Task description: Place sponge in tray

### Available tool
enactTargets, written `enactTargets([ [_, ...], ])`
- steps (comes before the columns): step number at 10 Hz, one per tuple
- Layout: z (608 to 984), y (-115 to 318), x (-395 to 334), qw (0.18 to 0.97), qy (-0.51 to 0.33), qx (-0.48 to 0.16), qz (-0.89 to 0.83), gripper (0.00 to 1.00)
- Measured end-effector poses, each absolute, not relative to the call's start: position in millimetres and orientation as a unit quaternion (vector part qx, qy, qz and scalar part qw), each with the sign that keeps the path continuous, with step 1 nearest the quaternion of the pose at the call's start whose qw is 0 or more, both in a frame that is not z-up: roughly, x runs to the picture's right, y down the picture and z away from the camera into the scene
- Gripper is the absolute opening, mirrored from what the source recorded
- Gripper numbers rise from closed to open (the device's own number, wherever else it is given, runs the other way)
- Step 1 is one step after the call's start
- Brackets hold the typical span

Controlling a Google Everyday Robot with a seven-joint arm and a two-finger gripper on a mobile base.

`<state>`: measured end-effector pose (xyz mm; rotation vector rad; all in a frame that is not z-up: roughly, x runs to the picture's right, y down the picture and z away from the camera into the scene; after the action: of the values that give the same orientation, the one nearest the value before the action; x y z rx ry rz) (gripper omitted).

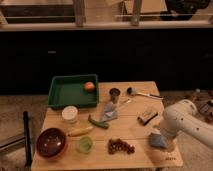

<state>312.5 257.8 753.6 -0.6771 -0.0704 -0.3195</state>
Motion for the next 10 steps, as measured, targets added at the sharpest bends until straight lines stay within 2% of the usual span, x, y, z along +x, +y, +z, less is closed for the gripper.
enactTargets([
  [10, 757.7, 269.3, 320.7, 0.92, -0.036, -0.347, -0.177, 0.8],
])
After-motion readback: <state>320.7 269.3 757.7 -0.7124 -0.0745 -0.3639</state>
